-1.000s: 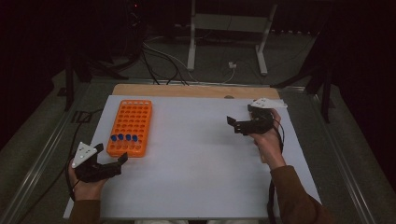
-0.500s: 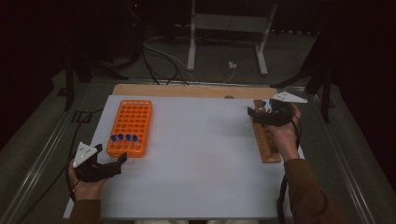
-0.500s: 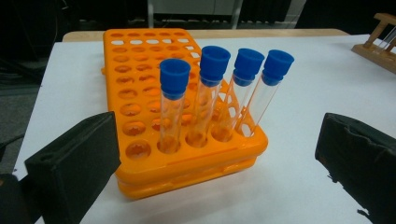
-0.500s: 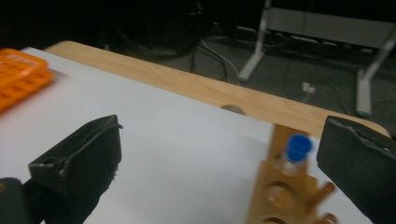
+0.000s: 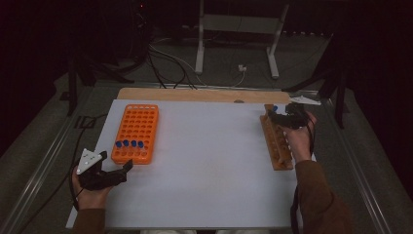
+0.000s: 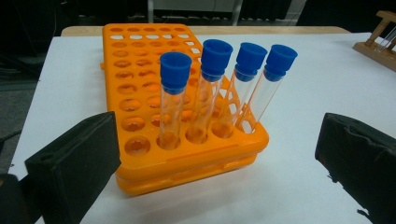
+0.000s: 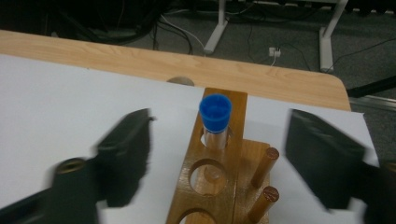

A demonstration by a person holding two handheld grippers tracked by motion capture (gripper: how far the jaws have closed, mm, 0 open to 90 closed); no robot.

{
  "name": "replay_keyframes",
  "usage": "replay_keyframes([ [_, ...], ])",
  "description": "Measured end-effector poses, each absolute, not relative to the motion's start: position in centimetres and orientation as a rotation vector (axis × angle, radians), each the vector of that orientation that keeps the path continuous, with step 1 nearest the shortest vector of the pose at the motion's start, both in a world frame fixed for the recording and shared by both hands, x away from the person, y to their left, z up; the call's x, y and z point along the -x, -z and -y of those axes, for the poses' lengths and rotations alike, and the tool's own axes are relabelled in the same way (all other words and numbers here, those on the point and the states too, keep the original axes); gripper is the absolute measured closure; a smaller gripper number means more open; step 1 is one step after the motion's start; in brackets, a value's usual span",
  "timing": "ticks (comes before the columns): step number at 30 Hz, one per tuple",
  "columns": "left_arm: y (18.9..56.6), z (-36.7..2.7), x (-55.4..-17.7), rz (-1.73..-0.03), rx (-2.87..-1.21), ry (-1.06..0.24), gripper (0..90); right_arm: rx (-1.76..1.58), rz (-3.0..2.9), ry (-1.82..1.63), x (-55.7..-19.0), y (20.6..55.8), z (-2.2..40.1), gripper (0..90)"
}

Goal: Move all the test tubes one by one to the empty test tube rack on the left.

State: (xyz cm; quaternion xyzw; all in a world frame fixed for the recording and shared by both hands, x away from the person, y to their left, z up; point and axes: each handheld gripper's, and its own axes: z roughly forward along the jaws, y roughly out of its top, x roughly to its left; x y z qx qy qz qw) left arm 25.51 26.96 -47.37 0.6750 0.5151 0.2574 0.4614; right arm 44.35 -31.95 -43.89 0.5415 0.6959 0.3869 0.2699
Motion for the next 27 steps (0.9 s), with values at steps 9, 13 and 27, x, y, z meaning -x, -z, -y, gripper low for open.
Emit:
replay_keyframes([
  [9, 47.4, -27.1, -25.5, -1.269, -1.656, -0.631, 0.8, -1.400, -1.868, -0.959, -45.2, 44.7, 31.1, 54.5],
  [13, 47.4, -27.1, -25.4, -1.269, -1.654, -0.629, 0.8, -1.381, -1.888, -0.919, -45.6, 44.9, 30.8, 60.0],
  [27, 47.3, -27.2, -25.3, -1.270, -1.652, -0.629, 1.1, -1.371, -1.913, -0.910, -45.6, 44.5, 30.9, 75.8],
])
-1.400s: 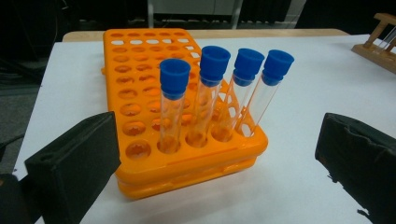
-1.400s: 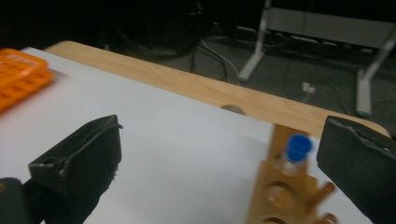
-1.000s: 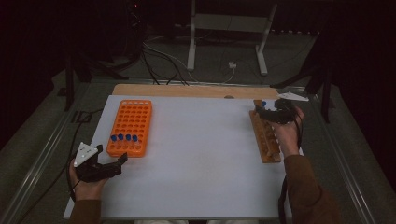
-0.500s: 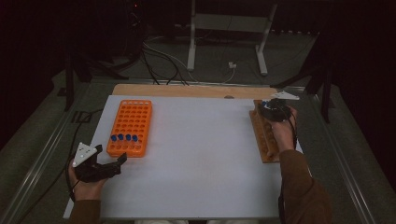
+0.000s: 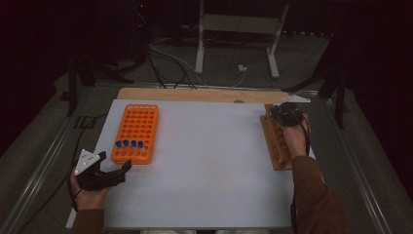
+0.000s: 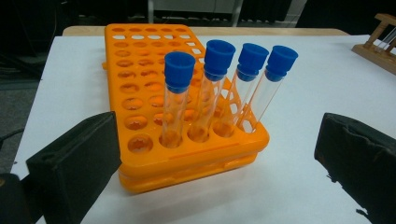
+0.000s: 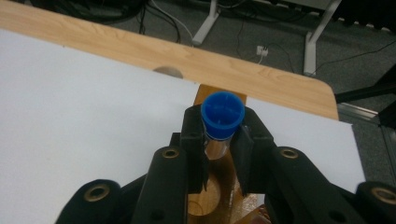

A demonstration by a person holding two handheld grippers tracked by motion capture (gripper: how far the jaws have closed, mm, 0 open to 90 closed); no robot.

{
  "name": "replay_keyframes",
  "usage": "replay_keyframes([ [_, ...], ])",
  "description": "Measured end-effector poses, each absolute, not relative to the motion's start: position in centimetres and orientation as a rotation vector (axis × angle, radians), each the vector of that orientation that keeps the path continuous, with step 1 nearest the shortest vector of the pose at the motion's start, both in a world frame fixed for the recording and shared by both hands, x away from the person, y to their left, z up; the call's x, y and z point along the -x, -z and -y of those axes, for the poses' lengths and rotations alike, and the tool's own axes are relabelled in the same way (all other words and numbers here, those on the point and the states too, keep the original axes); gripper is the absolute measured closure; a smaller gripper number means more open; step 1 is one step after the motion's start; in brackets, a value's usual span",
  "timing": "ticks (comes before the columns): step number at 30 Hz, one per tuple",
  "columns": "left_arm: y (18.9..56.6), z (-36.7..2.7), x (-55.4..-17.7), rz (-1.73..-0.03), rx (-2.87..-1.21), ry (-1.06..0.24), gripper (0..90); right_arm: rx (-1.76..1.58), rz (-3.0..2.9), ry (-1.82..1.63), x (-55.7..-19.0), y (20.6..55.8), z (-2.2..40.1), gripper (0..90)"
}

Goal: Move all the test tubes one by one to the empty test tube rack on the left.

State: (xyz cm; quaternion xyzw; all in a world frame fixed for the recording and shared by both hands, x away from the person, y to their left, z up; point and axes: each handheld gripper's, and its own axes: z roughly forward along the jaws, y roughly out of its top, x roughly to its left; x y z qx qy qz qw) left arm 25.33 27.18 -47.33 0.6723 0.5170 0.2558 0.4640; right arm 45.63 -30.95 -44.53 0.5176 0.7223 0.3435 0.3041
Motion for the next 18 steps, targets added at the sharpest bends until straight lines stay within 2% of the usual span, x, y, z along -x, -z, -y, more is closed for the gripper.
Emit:
replay_keyframes([
  [18, 47.2, -27.1, -25.3, -1.261, -1.648, -0.636, 1.9, -1.230, -1.773, -1.075, -41.5, 39.4, 31.4, 76.1],
])
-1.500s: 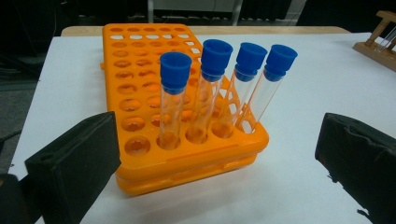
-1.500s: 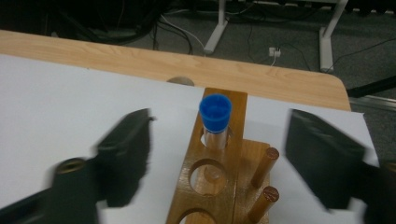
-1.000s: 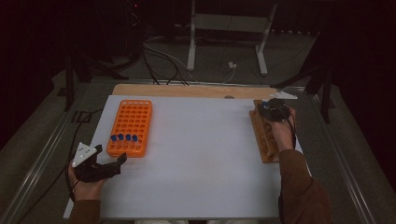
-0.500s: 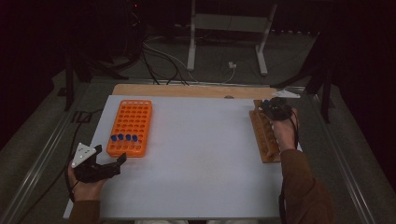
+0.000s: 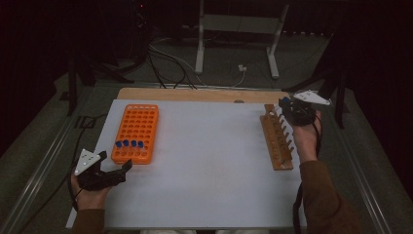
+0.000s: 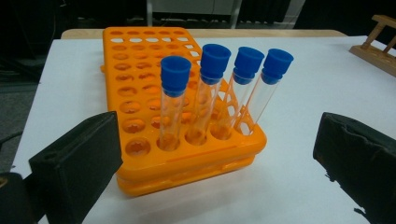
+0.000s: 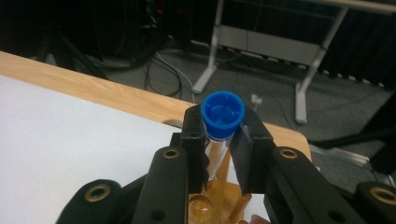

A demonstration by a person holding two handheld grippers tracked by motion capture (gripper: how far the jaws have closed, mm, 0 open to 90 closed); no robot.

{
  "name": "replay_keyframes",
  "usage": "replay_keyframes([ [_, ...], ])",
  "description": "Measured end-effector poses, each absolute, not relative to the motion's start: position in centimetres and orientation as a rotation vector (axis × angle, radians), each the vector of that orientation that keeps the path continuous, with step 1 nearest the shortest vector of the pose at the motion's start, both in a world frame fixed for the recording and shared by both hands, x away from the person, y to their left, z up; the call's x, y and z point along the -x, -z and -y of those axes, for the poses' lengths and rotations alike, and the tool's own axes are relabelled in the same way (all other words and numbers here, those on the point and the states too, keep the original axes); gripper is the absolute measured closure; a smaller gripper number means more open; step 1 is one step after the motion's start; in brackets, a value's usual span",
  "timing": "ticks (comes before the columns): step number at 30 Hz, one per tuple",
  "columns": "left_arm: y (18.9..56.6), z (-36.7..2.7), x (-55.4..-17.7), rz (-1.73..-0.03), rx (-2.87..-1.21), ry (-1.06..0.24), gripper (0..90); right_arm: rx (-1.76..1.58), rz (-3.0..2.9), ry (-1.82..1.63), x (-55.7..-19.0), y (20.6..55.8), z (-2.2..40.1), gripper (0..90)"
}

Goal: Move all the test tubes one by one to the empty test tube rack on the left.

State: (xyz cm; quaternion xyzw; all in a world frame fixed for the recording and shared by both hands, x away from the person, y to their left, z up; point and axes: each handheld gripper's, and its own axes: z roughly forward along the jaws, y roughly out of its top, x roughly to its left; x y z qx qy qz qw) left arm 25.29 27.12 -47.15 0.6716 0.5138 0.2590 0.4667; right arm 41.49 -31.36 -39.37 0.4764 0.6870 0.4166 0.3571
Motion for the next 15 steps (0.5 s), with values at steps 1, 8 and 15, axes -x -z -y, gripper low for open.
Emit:
replay_keyframes([
  [1, 47.1, -27.1, -25.3, -1.258, -1.649, -0.640, 1.9, -1.218, -1.773, -1.089, -41.2, 39.2, 31.3, 76.1],
  [8, 46.6, -26.8, -25.2, -1.239, -1.660, -0.672, 3.1, -1.139, -1.866, -1.205, -39.0, 38.7, 29.6, 75.9],
  [15, 45.8, -26.3, -24.9, -1.212, -1.659, -0.715, 3.5, -1.039, -1.961, -1.281, -37.1, 38.9, 26.2, 75.7],
])
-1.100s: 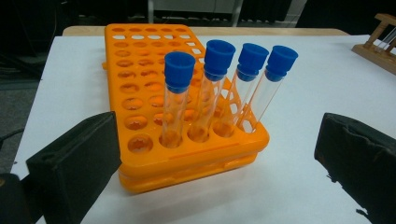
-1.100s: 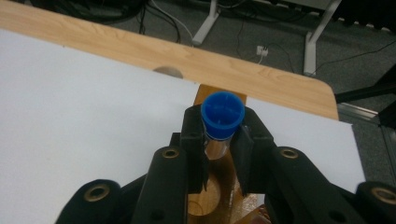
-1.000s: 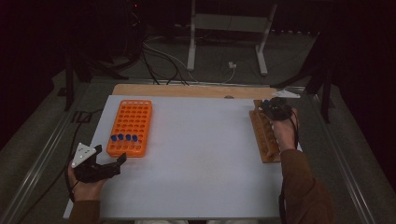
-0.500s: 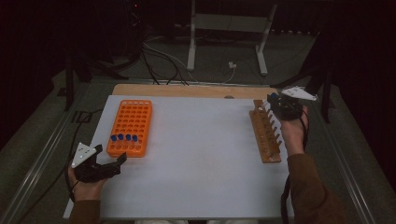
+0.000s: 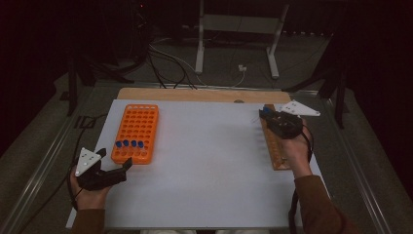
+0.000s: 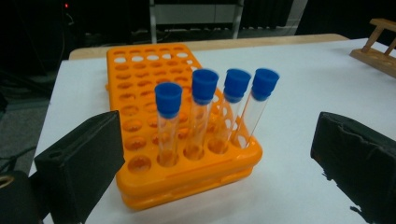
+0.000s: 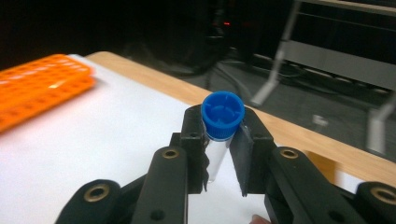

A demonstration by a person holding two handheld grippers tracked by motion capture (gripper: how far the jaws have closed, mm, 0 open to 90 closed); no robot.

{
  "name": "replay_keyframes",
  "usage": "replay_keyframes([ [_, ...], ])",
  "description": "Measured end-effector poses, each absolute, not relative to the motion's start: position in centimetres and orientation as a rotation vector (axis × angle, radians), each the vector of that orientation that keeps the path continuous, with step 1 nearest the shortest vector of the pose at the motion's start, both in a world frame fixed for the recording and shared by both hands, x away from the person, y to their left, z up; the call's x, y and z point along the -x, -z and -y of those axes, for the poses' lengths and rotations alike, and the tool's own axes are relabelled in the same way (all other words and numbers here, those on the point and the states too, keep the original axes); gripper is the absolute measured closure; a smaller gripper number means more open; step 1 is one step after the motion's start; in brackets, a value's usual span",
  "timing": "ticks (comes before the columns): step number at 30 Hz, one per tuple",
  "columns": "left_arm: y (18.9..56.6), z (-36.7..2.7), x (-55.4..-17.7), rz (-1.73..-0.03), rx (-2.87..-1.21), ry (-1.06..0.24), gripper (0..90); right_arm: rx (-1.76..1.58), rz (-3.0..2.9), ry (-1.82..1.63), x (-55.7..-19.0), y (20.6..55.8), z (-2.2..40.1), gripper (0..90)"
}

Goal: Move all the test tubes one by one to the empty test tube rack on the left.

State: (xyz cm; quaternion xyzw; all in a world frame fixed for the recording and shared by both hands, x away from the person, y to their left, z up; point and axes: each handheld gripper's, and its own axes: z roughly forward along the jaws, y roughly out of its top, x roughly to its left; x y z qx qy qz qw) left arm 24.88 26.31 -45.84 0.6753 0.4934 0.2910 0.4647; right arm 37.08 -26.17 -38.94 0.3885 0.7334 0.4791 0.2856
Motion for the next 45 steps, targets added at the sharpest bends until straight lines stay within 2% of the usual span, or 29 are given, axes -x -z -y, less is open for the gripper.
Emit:
replay_keyframes([
  [11, 44.5, -23.5, -24.4, -1.104, -1.724, -0.739, 8.4, -0.904, -2.112, -1.429, -34.7, 39.4, 19.1, 75.6],
  [21, 44.5, -20.1, -25.3, -1.020, -1.792, -0.674, 11.9, -0.806, -2.255, -1.439, -33.7, 40.1, 13.8, 75.5],
  [28, 44.2, -18.0, -25.9, -0.961, -1.801, -0.627, 12.0, -0.779, -2.321, -1.460, -33.4, 40.2, 11.6, 75.5],
  [32, 43.9, -16.8, -26.5, -0.923, -1.803, -0.584, 15.8, -0.774, -2.347, -1.493, -33.2, 40.1, 10.8, 75.5],
  [40, 43.6, -14.1, -27.4, -0.873, -1.824, -0.549, 17.3, -0.752, -2.381, -1.520, -32.9, 40.1, 9.4, 75.5],
  [45, 43.5, -12.8, -27.5, -0.834, -1.846, -0.579, 25.9, -0.754, -2.396, -1.528, -32.7, 40.2, 8.8, 75.3],
])
